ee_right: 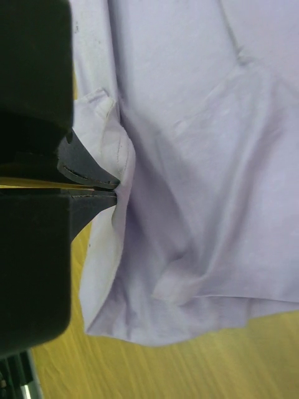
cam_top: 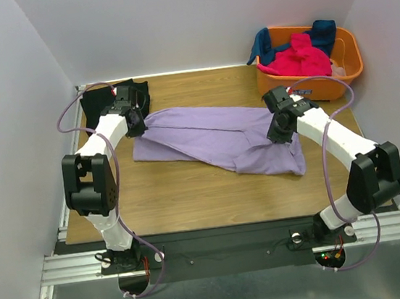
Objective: Fold and stack the t-shirts
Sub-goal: Fold the tshirt
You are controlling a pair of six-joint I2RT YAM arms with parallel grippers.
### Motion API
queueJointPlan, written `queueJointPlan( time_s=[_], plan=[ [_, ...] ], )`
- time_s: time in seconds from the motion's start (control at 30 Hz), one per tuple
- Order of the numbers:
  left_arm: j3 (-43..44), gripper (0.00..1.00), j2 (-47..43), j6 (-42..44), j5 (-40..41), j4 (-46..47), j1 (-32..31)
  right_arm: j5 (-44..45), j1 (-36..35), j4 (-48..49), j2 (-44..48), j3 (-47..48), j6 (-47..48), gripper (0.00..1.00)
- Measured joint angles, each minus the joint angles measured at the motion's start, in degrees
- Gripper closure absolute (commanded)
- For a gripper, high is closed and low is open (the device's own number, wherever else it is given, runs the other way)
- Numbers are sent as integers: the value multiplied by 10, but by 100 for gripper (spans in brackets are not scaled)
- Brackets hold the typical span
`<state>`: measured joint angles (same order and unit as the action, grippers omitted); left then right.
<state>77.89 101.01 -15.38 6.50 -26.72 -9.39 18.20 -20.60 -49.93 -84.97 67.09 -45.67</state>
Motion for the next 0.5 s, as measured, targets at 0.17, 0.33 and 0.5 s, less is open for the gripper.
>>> queueJointPlan(
  time_s=[0.17,0.33,0.5],
  plan=[
    [18,100,10,3,-3,-2,12,1,20,8,-16,43,27,100],
    [36,100,20,10,-10,-8,23,0,42,12,-30,76,48,100],
    [55,100,36,18,-26,-12,27,0,61,14,-52,100,64,100]
  ],
)
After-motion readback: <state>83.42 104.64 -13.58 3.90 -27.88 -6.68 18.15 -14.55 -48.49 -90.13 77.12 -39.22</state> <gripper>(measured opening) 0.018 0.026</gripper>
